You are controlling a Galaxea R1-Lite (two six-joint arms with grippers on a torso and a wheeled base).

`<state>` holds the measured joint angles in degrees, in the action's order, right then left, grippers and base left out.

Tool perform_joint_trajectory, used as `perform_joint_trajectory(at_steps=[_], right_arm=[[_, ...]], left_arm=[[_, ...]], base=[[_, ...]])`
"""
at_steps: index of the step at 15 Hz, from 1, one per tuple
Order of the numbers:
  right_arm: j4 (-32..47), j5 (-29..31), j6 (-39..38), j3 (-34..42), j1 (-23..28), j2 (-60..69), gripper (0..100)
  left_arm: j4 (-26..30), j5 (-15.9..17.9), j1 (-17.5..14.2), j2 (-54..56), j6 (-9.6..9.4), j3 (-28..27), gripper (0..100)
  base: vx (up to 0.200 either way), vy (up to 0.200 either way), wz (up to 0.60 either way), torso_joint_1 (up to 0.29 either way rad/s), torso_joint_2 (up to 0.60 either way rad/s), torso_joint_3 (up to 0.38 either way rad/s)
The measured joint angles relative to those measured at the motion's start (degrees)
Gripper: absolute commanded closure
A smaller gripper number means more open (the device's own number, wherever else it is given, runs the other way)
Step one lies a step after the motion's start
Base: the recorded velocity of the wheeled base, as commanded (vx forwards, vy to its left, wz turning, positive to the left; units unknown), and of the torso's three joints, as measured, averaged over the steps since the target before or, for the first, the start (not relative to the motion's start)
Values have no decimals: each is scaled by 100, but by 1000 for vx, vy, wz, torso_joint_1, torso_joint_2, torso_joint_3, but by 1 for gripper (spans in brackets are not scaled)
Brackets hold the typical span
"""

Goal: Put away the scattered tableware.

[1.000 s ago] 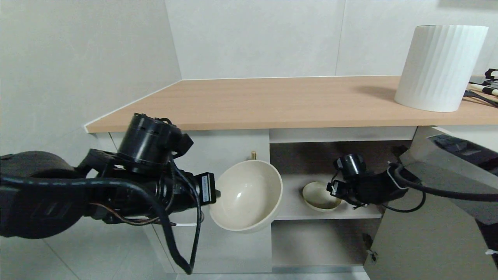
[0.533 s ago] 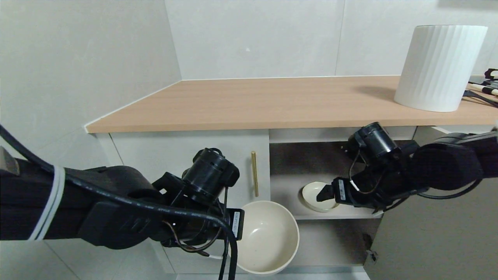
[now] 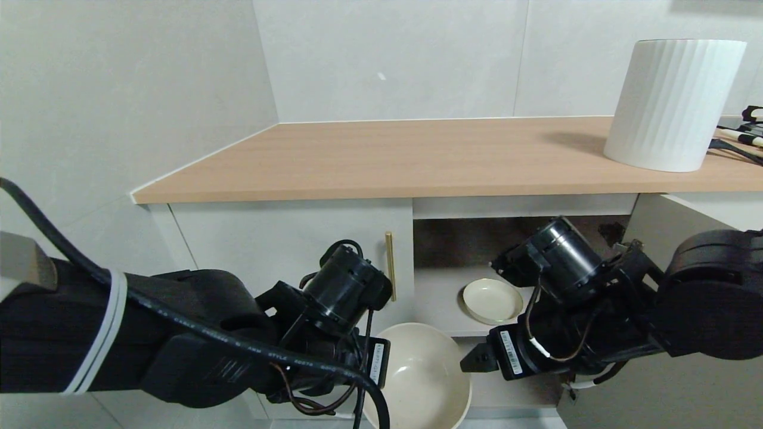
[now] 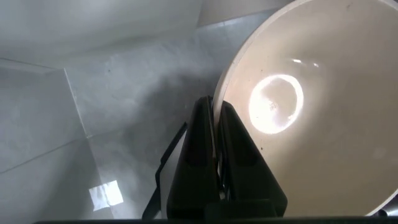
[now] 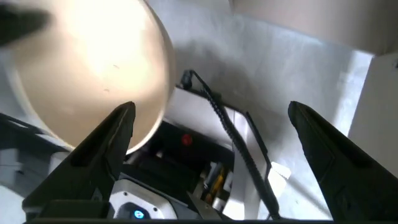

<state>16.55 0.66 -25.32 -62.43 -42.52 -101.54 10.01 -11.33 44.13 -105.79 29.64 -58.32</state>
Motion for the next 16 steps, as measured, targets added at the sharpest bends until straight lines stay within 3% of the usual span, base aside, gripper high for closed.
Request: perform_joint_trajectory(at_steps=[5,6,16], right_arm=[[-277,21,-60,-16,-144,-373,0],[-290,21,-65,-17,-149,-430,100],[-315,-4,-73,6,-168,-516,100]], left_arm=[[0,-2,149,17,9,-5,100],[0,0,156,24,6,-5,100],[-16,17,168,-52,15,-6,100]], base=[[0,0,0,0,0,0],[0,0,0,0,0,0],[0,0,0,0,0,0]])
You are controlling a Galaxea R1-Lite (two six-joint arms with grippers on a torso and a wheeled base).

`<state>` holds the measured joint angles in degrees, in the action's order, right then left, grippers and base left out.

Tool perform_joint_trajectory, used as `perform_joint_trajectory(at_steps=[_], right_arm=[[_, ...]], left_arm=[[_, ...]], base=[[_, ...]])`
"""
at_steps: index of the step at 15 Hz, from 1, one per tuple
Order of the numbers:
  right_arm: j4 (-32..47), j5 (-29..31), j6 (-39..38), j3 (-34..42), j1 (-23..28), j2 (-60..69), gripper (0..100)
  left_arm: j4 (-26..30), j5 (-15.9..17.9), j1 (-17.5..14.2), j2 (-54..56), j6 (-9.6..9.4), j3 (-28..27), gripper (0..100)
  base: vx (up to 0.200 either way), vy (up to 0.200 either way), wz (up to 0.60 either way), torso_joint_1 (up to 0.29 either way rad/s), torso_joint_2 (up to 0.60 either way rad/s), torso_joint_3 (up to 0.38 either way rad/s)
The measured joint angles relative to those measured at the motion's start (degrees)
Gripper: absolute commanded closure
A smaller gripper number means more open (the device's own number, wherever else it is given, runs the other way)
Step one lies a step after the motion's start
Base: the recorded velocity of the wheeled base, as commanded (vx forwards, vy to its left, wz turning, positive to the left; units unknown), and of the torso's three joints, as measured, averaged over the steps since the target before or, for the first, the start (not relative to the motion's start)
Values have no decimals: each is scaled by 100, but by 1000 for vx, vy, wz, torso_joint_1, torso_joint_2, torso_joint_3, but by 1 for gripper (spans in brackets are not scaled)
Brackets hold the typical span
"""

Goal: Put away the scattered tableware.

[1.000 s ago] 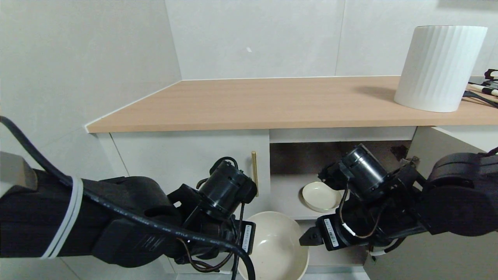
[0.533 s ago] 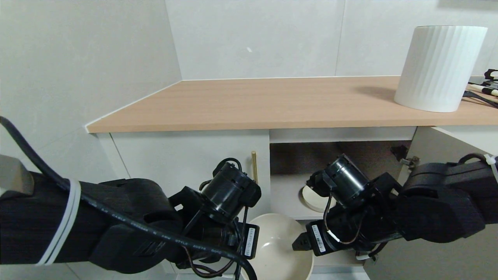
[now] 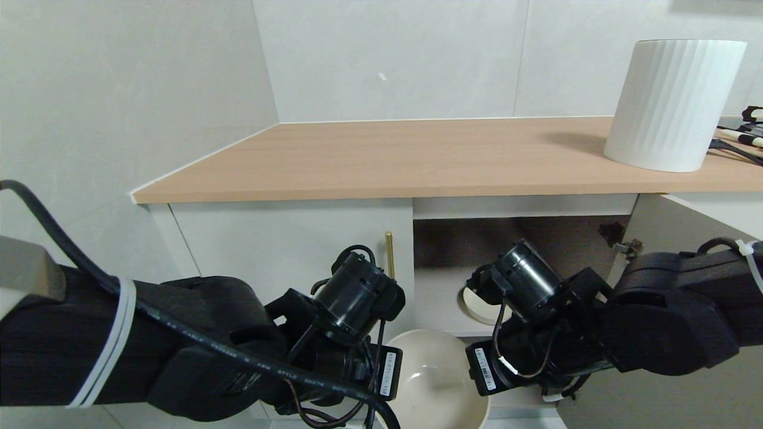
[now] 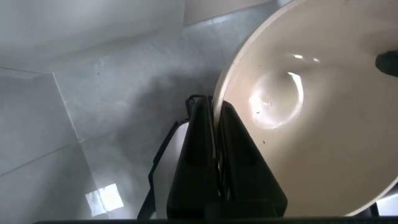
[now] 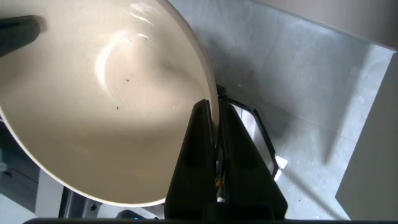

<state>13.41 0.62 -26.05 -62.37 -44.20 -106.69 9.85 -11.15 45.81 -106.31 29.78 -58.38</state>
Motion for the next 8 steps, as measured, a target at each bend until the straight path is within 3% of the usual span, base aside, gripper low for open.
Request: perform_joint_trajectory(at_steps=[1,2,8], right_arm=[[2,0,2,0,0,-9,100],[7,-2,6,5,0,-17,100],[76,28,27,27,5,-78,100]], left_arm=[[0,-17,0,0,-1,1,100],[0,-48,0,-2,-9,11,0],[27,-118,-9,20,79,12,0]], base=[[0,0,0,0,0,0],[0,0,0,0,0,0],[0,0,0,0,0,0]])
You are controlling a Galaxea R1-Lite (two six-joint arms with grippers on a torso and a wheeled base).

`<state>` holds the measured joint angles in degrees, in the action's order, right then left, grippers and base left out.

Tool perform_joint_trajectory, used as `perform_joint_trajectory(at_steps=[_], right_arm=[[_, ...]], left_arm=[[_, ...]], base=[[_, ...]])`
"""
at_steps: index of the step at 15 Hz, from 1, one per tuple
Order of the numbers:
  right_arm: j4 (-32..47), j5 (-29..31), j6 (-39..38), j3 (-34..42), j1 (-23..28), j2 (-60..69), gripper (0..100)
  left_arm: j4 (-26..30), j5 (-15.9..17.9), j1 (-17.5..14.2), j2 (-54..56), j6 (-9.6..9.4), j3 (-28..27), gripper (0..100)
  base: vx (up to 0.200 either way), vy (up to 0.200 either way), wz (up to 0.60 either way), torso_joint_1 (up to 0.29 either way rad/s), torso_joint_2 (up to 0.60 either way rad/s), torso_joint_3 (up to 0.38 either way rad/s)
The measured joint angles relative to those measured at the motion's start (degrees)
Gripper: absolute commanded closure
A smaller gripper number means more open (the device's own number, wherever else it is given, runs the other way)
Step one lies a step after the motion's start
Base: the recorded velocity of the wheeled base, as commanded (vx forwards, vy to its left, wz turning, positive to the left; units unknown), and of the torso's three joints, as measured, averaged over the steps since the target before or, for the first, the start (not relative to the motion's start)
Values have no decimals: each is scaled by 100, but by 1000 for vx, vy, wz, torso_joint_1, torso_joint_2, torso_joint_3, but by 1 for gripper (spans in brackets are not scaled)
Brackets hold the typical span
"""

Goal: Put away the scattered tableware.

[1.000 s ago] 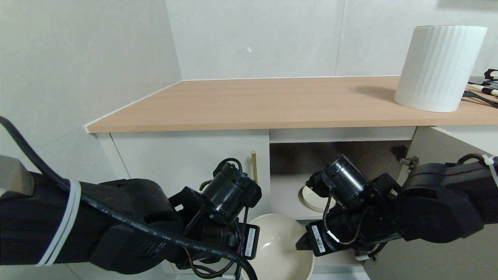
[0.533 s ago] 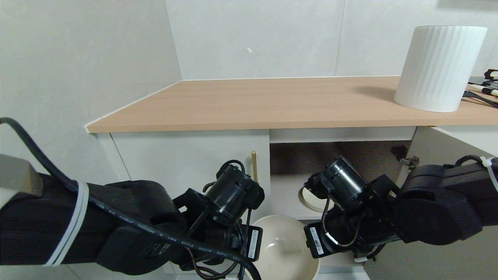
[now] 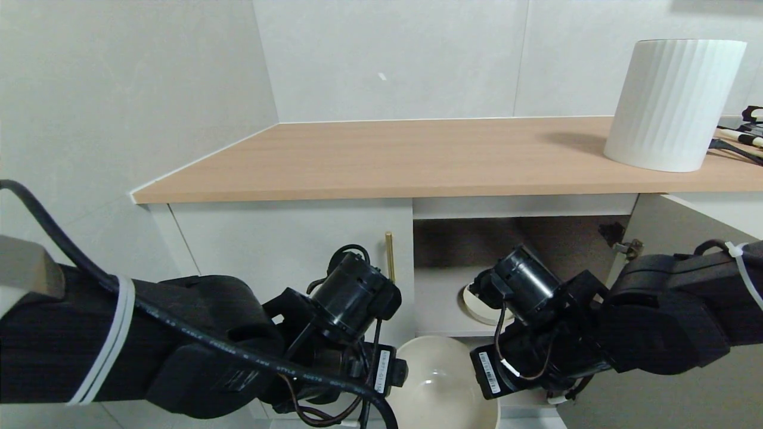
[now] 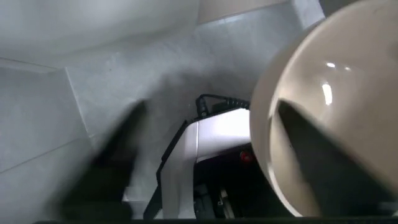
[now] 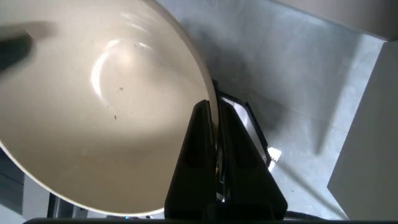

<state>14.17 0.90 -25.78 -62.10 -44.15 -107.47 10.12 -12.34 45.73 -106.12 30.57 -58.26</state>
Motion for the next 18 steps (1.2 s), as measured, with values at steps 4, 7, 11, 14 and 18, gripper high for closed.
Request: perform_joint_trajectory(at_steps=[4,7,11,14,18], right_arm=[[-145,224,-24,15,55,-177,100],[-1348,1029,-421,100,416,-592,100],[-1808,1242,-845,210,1218,-920,100],[-2388,1267,-1051,168,1681,-1113,100],[-3255,1303,-1376,50,2076,-1537,100]], left_arm=[[-88,13,-37,105,126,-45,0],[-165,27,-113,194,139,-45,0],[-176,29,-149,317,139,-45,0],[-180,30,-152,361,145,-45,0],[-194,24,-183,406,148,-45,0]], base=[[0,0,0,0,0,0],[0,0,0,0,0,0],[0,0,0,0,0,0],[0,0,0,0,0,0],[0,0,0,0,0,0]])
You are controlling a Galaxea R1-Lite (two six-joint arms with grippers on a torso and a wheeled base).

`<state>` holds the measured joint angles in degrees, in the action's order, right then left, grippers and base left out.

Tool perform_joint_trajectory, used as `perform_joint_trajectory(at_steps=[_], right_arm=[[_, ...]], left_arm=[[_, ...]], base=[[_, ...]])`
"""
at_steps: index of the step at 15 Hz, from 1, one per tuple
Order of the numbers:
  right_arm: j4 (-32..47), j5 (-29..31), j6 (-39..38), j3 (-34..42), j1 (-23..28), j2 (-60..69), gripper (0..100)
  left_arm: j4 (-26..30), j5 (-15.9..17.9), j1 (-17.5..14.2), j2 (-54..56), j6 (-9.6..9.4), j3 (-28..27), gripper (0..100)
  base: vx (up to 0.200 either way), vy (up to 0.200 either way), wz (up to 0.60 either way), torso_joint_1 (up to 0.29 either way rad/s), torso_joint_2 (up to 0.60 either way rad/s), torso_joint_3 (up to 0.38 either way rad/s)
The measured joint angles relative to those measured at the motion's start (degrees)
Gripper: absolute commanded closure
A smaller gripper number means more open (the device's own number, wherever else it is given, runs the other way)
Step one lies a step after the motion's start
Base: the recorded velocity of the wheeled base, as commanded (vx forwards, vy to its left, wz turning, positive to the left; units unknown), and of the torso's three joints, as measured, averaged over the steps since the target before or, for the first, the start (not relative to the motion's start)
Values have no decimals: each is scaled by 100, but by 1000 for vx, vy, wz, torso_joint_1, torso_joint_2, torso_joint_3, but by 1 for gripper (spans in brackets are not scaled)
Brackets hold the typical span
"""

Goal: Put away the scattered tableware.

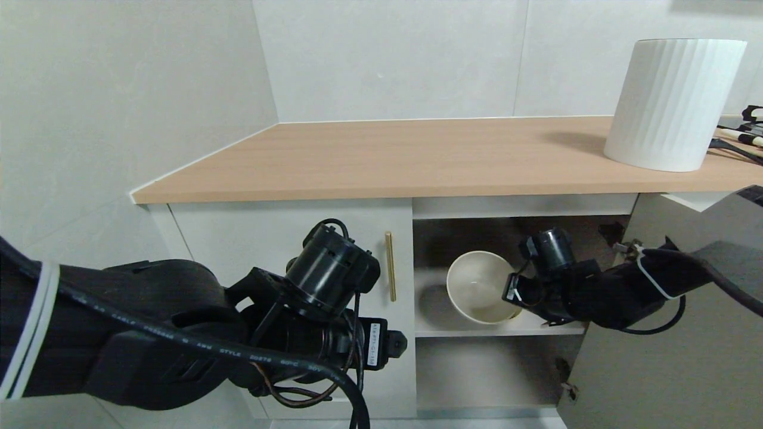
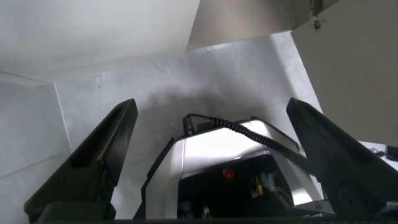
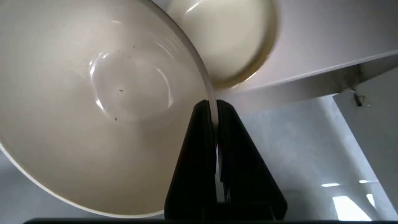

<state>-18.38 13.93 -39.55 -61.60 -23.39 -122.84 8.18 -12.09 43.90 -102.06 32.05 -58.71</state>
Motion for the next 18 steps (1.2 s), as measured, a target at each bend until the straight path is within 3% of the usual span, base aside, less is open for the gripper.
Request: perform_joint_trajectory(at_steps=[10,18], right_arm=[[18,158,-266,-970,485,-1001,100],[323,218,-266,-1329,549,-1290,100]], left_arm=[[-2,0,-105,68,-6,4,0],[-2,0,-151,73,0,11,0]], base=[[0,0,0,0,0,0],[0,0,0,0,0,0]])
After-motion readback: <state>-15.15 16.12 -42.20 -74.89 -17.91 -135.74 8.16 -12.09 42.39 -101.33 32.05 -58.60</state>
